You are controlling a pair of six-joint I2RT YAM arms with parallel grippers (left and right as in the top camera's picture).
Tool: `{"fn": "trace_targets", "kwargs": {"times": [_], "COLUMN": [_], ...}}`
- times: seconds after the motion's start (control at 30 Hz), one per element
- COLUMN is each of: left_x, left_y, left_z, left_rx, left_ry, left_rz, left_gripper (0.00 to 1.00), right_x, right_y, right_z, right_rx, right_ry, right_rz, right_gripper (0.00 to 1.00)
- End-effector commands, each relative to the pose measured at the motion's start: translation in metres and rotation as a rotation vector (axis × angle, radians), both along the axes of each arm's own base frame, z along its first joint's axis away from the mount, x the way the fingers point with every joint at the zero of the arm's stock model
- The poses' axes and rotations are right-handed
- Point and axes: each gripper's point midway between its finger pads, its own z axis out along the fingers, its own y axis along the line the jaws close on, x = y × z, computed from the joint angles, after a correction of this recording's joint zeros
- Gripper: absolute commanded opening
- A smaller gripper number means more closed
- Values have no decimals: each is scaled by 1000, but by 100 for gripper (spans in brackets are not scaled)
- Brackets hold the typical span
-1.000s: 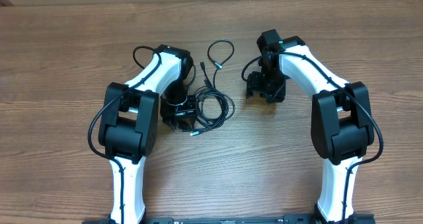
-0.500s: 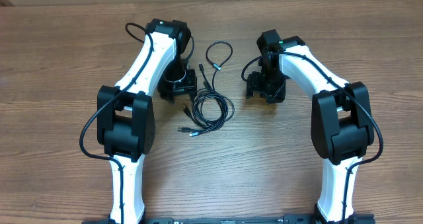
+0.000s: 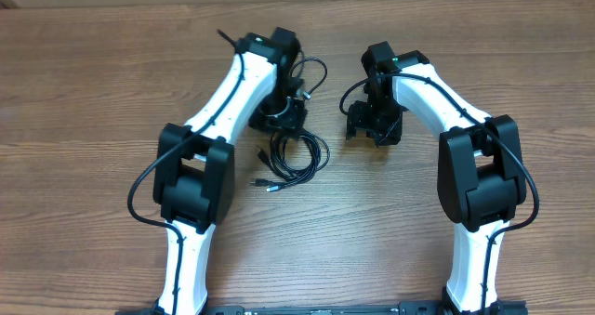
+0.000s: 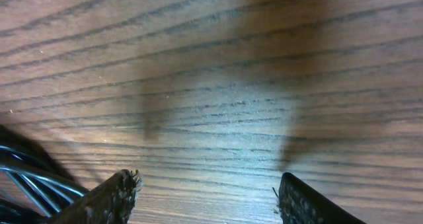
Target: Untangle cables
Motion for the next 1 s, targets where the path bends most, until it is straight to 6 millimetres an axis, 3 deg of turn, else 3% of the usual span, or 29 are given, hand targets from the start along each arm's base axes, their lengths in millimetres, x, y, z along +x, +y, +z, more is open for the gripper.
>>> {"fn": "trace_targets", "kwargs": {"times": [0.0, 0.3, 0.53, 0.57, 0.7, 0.83, 0.97], "left_x": [-1, 4, 21, 19, 31, 48, 51], "left_y": [0, 15, 6, 4, -3, 1, 4], "left_z": [-9, -40, -52, -52, -52, -50, -49], "left_rx": [32, 128, 88, 76, 49, 36, -48], "left_ry": [-18, -72, -152, -146, -197, -239, -210], "left_rz": [-61, -72, -61, -62, -57, 56, 85], "left_gripper": [66, 57, 51, 49, 6, 4, 4], "right_x": [0, 0, 0, -1, -3, -5, -6], "right_y": [2, 2, 3, 5, 14, 19, 27], "right_z": [13, 13, 13, 13, 16, 17, 20], "right_rx": [12, 12, 14, 26, 82, 113, 164], "right_ry": [-25, -25, -25, -21, -6, 4, 14], "right_rz": [3, 3, 3, 3, 1, 0, -2], "right_gripper": [68, 68, 68, 68, 69, 68, 68]}}
